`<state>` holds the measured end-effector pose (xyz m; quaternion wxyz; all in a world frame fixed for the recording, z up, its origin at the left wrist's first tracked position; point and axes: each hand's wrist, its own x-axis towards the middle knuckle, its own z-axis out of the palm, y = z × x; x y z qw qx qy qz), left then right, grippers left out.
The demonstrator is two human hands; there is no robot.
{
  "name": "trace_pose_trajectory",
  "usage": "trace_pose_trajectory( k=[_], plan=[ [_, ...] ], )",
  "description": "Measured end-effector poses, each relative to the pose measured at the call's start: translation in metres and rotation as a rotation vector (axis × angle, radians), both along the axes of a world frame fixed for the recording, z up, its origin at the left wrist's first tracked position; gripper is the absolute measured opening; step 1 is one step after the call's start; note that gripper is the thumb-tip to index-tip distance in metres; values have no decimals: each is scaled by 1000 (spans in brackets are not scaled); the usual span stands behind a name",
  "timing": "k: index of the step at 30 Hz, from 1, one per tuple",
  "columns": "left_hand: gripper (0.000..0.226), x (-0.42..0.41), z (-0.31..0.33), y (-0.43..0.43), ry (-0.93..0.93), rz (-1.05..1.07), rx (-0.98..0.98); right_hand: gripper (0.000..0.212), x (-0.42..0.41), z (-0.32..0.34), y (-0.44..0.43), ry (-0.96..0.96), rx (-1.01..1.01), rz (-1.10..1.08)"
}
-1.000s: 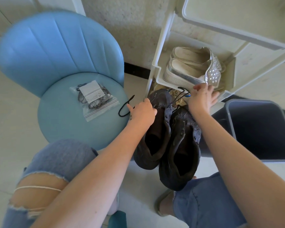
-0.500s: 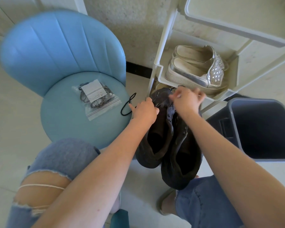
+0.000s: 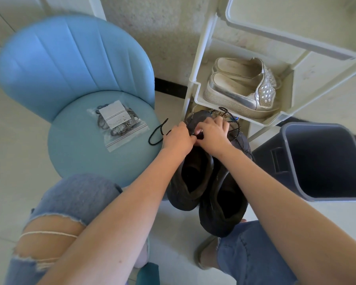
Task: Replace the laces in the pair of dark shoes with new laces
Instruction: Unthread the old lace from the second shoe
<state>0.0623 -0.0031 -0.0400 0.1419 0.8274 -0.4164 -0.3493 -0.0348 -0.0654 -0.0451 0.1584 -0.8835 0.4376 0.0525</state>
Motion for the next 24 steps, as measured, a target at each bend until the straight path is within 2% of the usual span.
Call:
trace_pose_trajectory(
  k=[3, 8, 11, 14, 16, 18, 19, 22, 24],
  plan=[
    [51, 0, 1, 0, -28, 4, 26, 12, -3, 4, -5, -21, -83, -54],
    [44, -6, 7, -3, 54, 4, 51, 12, -17, 8, -19, -96, -107, -349],
    [40, -10, 6, -1, 22, -8, 50, 8, -18, 4, -19, -193, 38, -315],
    [47, -10, 4, 3, 25, 21, -25, 6, -21, 10, -22, -204, 173, -235],
    [46, -10, 6, 5, -63, 55, -141, 12, -23, 13, -24, -173, 195, -225],
    [36, -11, 8, 5, -180, -2, -235, 9, -23, 12, -23, -99, 192, -212],
    [31, -12, 9, 5, -213, -34, -241, 6, -22, 12, -22, -70, 187, -206],
    [27, -15, 11, 3, -271, -83, -186, 20, -19, 10, -18, -62, 158, -231],
    [25, -17, 12, 3, -317, -121, -175, 14, -16, 9, -14, -103, 148, -247]
  ],
)
